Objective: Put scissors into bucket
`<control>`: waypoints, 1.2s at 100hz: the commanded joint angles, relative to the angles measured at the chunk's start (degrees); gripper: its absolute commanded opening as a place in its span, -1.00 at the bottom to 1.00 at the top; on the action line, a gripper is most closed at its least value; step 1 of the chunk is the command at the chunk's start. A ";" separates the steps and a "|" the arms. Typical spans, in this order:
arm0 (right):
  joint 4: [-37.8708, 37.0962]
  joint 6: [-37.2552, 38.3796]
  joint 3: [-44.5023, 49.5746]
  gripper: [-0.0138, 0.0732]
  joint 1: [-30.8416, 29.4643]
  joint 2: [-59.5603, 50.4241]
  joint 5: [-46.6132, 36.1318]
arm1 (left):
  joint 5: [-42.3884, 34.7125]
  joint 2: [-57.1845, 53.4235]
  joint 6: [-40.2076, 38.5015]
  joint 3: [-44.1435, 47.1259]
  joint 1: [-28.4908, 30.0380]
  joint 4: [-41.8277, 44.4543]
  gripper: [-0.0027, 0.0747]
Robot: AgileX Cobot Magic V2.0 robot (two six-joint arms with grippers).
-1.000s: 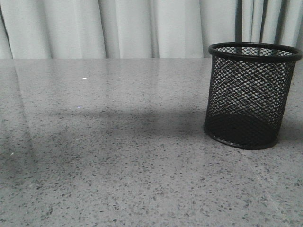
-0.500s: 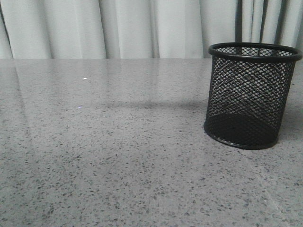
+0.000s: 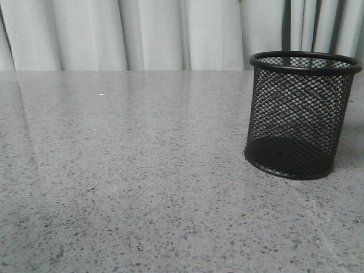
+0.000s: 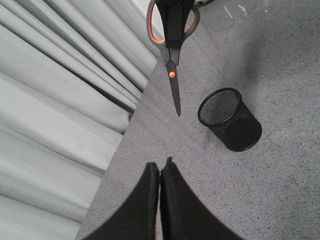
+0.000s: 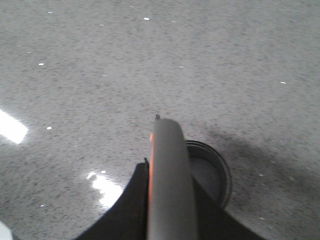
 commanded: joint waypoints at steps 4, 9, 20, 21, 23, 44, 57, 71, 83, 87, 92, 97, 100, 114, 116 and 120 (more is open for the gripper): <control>-1.65 0.93 -0.13 -0.82 -0.31 -1.43 2.50 | -3.75 0.46 -0.89 -1.22 -0.30 -1.72 -0.99; -1.67 0.93 1.10 -0.82 -0.31 -1.54 2.50 | -3.62 0.46 -0.89 -1.22 -0.30 -2.04 -0.99; -1.67 1.04 3.80 -0.82 -0.31 -2.64 2.60 | -2.11 0.46 -0.89 -1.22 -0.30 -3.20 -0.99; -1.67 1.04 3.94 -0.82 -0.31 -2.91 2.60 | -1.94 0.46 -0.89 -1.22 -0.30 -3.36 -0.99; -1.77 1.04 4.32 -0.82 -0.31 -3.29 2.60 | -1.36 0.46 -0.89 -1.22 -0.30 -3.47 -0.99; -3.42 1.04 5.02 -0.82 -0.31 -5.23 2.60 | 1.23 0.46 -0.89 -1.22 -0.30 -3.72 -0.99; -5.60 1.04 6.29 -0.83 -0.31 -4.29 2.60 | -0.07 0.46 -0.89 -1.22 -0.30 -3.72 -0.99; -5.58 0.92 9.22 -0.83 -0.31 -2.13 2.60 | -1.66 0.46 -0.89 -1.22 -0.30 -3.72 -0.99; -5.58 0.59 10.26 -0.83 -0.31 0.33 1.90 | -2.06 0.46 -0.89 -1.22 -0.30 -3.72 -0.99; -5.47 0.60 10.26 -0.83 -0.31 1.43 1.63 | -2.06 0.46 -0.89 -1.22 -0.30 -3.72 -0.99; -5.47 0.60 10.26 -0.83 -0.31 2.28 0.50 | -2.06 0.46 -0.89 -1.22 -0.30 -3.72 -0.99; -5.47 0.60 10.26 -0.83 -0.31 3.14 -0.51 | -2.06 0.46 -0.89 -1.22 -0.30 -3.72 -0.99; -5.47 0.60 10.26 -0.83 -0.31 3.71 -1.08 | -2.06 0.46 -0.89 -1.22 -0.30 -3.72 -0.99; -4.88 0.60 10.26 -0.82 -0.31 6.09 -1.36 | -1.84 0.46 -0.89 -1.22 -0.30 -3.72 -0.99; -4.74 0.60 10.26 -0.82 -0.31 6.39 -1.23 | -1.84 0.46 -0.89 -1.22 -0.30 -3.90 -0.99; -4.47 0.60 10.26 -0.76 -0.31 6.83 -1.23 | -1.62 0.46 -0.89 -1.22 -0.30 -4.11 -0.99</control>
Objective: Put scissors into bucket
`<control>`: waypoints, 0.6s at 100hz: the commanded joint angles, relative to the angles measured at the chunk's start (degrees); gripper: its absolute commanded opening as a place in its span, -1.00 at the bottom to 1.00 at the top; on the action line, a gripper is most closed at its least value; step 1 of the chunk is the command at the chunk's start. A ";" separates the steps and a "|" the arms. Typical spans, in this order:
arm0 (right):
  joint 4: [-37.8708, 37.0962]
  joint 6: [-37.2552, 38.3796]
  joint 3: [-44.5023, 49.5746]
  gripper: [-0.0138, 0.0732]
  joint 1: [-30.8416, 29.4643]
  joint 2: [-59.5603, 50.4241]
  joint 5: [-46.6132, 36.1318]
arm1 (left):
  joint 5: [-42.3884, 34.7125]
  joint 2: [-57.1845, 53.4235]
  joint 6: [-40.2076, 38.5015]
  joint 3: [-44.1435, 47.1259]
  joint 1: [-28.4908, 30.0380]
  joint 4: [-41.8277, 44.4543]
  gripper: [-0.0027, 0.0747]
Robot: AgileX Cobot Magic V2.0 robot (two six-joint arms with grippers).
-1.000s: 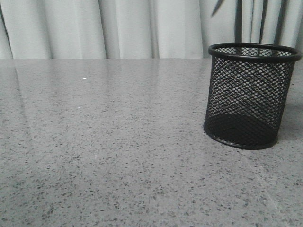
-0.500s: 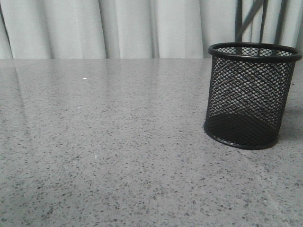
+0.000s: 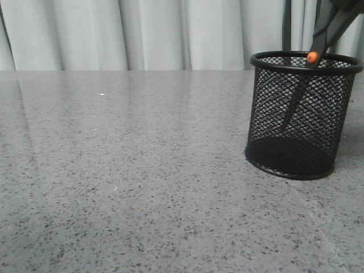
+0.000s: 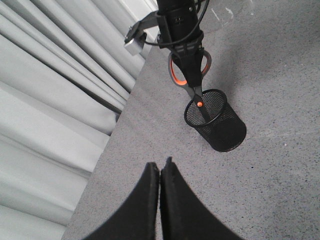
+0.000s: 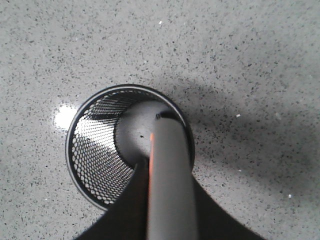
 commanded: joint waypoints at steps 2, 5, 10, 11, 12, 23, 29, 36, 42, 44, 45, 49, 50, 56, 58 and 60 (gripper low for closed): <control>1.06 -0.24 -1.34 -0.73 -0.31 -0.09 -0.91 | -3.83 0.46 -0.80 -1.22 -0.30 -2.70 -0.99; 1.20 -0.24 -1.34 -0.67 -0.31 0.04 -0.91 | -3.72 0.46 -0.80 -1.22 -0.30 -3.13 -0.99; 1.52 -0.24 -1.34 -0.53 -0.31 0.28 -1.02 | -3.73 0.46 -0.80 -1.22 -0.30 -3.25 -0.99; 1.52 -0.24 -1.34 -0.48 -0.31 0.27 -1.03 | -3.73 0.46 -0.80 -1.22 -0.30 -3.36 -0.99; 1.52 -0.24 -1.45 -0.46 -0.31 0.27 -1.03 | -3.73 0.46 -0.80 -1.22 -0.30 -3.34 -0.99; 1.52 -0.24 -1.46 -0.10 -0.31 0.30 -1.26 | -3.61 0.46 -0.80 -1.22 -0.30 -3.48 -0.99; 1.52 -0.24 -1.72 0.06 -0.31 0.30 -1.35 | -3.61 0.46 -0.80 -1.22 -0.30 -3.48 -0.99; 1.52 -0.24 -3.17 0.15 -0.31 0.30 -1.47 | -3.61 0.46 -0.80 -1.22 -0.30 -3.48 -0.99; 1.52 -0.24 -5.06 0.16 -0.31 0.30 -1.47 | -3.50 0.46 -0.80 -1.22 -0.30 -3.48 -0.99; 1.25 -0.24 -5.91 0.16 -0.31 0.30 -1.47 | -3.50 0.46 -0.80 -1.22 -0.30 -3.48 -0.99; 1.25 -0.24 -6.23 0.16 -0.31 0.30 -1.47 | -3.50 0.46 -0.80 -1.22 -0.30 -3.48 -0.99; 0.66 -0.24 -8.19 0.16 -0.31 0.30 -1.47 | -3.50 0.46 -0.80 -1.22 -0.30 -3.48 -0.99; 0.55 -0.24 -8.87 0.16 -0.31 0.30 -1.47 | -3.50 0.46 -0.80 -1.22 -0.30 -3.48 -0.99; 0.11 -0.24 -11.73 0.16 -0.31 0.30 -1.47 | -3.50 0.46 -0.80 -1.22 -0.30 -3.48 -0.99; -0.14 -0.24 -12.85 0.16 -0.31 0.30 -1.47 | -3.50 0.46 -0.80 -1.22 -0.30 -3.48 -0.99; -0.15 -0.24 -13.94 0.16 -0.31 0.30 -1.47 | -3.50 0.46 -0.80 -1.22 -0.30 -3.48 -0.99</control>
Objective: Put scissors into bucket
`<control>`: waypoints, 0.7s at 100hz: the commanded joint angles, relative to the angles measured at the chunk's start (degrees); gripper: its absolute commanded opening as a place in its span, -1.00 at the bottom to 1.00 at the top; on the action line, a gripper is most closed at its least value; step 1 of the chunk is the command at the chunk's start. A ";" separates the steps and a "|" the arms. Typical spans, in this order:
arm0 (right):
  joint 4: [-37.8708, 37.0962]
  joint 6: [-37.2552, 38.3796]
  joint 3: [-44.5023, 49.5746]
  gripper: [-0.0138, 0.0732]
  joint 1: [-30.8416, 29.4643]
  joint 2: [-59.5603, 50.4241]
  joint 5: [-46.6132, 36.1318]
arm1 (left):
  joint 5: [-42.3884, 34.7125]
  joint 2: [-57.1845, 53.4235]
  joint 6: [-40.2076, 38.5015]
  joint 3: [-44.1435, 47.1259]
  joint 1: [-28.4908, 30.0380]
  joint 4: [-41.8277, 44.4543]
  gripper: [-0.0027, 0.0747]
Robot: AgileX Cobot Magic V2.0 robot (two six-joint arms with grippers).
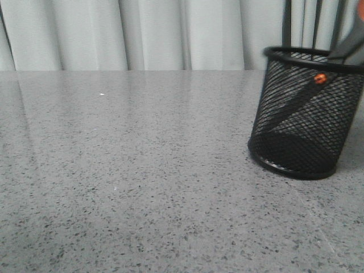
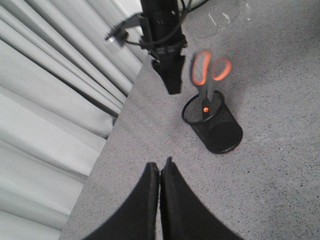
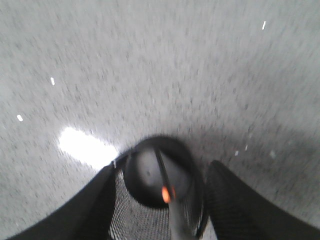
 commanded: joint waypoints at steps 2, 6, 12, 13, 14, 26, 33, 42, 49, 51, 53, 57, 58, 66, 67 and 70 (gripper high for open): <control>-0.75 -0.24 -6.46 0.16 -0.31 -1.49 -0.65 | -3.50 0.46 -0.91 -1.22 -0.30 -2.33 -0.99; -0.75 -0.24 -8.92 0.16 -0.31 -1.49 -0.65 | -4.05 0.46 -1.14 -1.22 -0.30 -2.33 -0.99; -0.75 -0.24 -11.40 0.15 -0.31 -1.49 -0.65 | -5.64 0.46 -3.30 -1.22 -0.30 -1.61 -0.99; -0.75 -0.24 -11.68 0.15 -0.31 -1.49 -0.65 | -5.93 0.46 -3.67 -1.22 -0.30 -1.48 -0.99; -0.75 -0.24 -11.94 0.15 -0.31 -1.49 -0.65 | -6.51 0.46 -4.37 -1.22 -0.30 -1.25 -0.99; -0.75 -0.24 -14.66 -0.02 -0.31 -2.64 -0.41 | -12.95 0.46 -11.29 -1.22 -0.30 2.89 -0.99; -0.89 -0.80 -14.66 -0.38 -0.31 -4.18 -0.16 | -17.19 0.46 -16.73 -1.22 -0.30 6.55 -0.99; -1.76 -3.13 -13.73 -0.83 -0.31 -7.35 -0.13 | -21.49 0.17 -25.57 -0.97 -0.30 12.56 -0.99; -2.30 -4.56 -10.76 -0.78 -0.31 -11.74 -1.92 | -24.10 -1.20 -30.49 0.86 -0.30 16.46 -0.99; -2.57 -4.84 -9.32 -0.79 -0.31 -12.84 -2.91 | -24.86 -2.19 -31.33 1.89 -0.30 17.68 -0.99; -2.72 -5.30 -7.58 -0.79 -0.31 -14.64 -4.07 | -25.71 -3.06 -31.61 3.08 -0.30 18.10 -0.99; -2.93 -5.84 -4.09 -0.79 -0.31 -17.90 -6.62 | -27.36 -4.80 -31.98 5.49 -0.30 18.91 -0.99; -3.04 -5.97 -2.50 -0.79 -0.31 -19.31 -7.82 | -28.15 -5.61 -31.98 6.59 -0.30 19.07 -0.99; -4.22 -6.23 7.79 -0.79 -0.31 -29.35 -16.14 | -34.38 -10.69 -31.98 14.40 -0.30 19.05 -0.99; -4.22 -6.23 8.82 -0.79 -0.31 -30.25 -16.14 | -34.38 -11.20 -31.98 14.40 -0.30 18.89 -0.99; -5.15 -6.23 14.17 -0.79 -0.31 -34.71 -19.93 | -37.42 -13.72 -31.98 17.98 -0.30 18.68 -0.99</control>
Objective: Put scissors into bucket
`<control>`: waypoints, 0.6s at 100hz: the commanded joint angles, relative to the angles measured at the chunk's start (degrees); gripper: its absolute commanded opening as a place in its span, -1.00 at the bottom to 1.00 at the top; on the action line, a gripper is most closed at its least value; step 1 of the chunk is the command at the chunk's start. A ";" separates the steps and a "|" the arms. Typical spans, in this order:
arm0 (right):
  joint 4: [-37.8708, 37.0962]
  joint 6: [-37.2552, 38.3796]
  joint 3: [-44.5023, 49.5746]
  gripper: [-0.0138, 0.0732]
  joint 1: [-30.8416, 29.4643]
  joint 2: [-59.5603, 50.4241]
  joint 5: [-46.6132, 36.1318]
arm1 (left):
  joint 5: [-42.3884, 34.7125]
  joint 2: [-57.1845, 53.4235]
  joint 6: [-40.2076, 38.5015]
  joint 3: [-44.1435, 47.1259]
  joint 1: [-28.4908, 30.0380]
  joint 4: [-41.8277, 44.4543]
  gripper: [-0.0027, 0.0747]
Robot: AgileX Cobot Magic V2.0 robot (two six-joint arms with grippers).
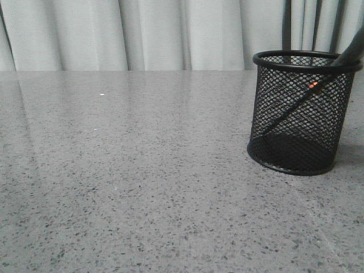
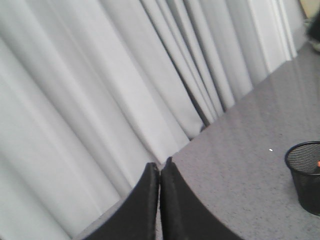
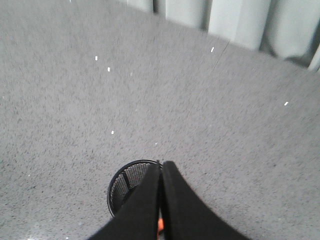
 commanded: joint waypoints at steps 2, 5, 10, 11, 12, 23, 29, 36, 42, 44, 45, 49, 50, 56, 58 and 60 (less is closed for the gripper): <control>-2.61 -0.98 11.53 -0.79 -0.31 -12.08 -12.76 | -12.06 -5.84 -1.45 7.69 -0.30 -0.49 -0.99; -3.54 -0.98 17.14 -0.79 -0.31 -16.50 -16.48 | -14.24 -7.80 -1.56 11.26 -0.30 -0.50 -0.99; -5.23 -0.98 24.95 -0.79 -0.31 -22.42 -21.64 | -17.81 -10.93 -1.65 16.03 -0.30 -0.77 -0.99; -5.44 -0.98 27.10 -0.79 -0.31 -23.21 -22.21 | -18.20 -11.74 -1.80 16.69 -0.30 -0.80 -0.99; -5.75 -0.98 28.15 -0.79 -0.31 -24.78 -22.76 | -18.60 -12.14 -1.79 17.98 -0.30 -1.10 -0.99; -5.88 -0.87 42.16 -0.79 -0.31 -35.05 -29.09 | -25.09 -16.76 -1.79 26.55 -0.30 -6.25 -0.99; -4.33 -0.18 47.26 -0.79 -0.31 -40.00 -31.86 | -27.75 -17.93 -1.79 30.57 -0.30 -9.64 -0.99; -3.92 -0.18 51.01 -0.79 -0.31 -44.13 -34.88 | -29.10 -18.22 -1.79 33.95 -0.30 -12.36 -0.99; -4.04 -0.18 52.95 -0.79 -0.31 -46.60 -36.84 | -29.11 -18.22 -1.79 35.90 -0.30 -13.83 -0.99; -4.04 -0.18 53.48 -0.79 -0.31 -46.99 -37.42 | -29.22 -18.22 -1.79 36.49 -0.30 -14.22 -0.99; -4.04 -0.18 53.61 -0.79 -0.31 -47.34 -37.72 | -29.22 -18.22 -1.79 36.82 -0.30 -14.54 -0.99; -4.04 -0.18 54.20 -0.79 -0.31 -48.08 -38.07 | -29.22 -18.22 -1.79 37.52 -0.30 -15.40 -0.99; -4.04 -0.18 54.35 -0.79 -0.31 -48.09 -38.07 | -29.22 -18.22 -1.79 37.74 -0.30 -15.58 -0.99; -4.04 -0.18 54.48 -0.79 -0.31 -48.23 -38.05 | -29.22 -18.22 -1.79 38.41 -0.30 -16.86 -0.99; -4.04 -0.18 54.48 -0.79 -0.31 -48.23 -37.89 | -29.22 -18.22 -1.79 38.53 -0.30 -17.14 -0.99; -4.04 -0.18 54.48 -0.79 -0.31 -48.23 -37.77 | -29.22 -18.22 -1.79 38.68 -0.30 -17.51 -0.99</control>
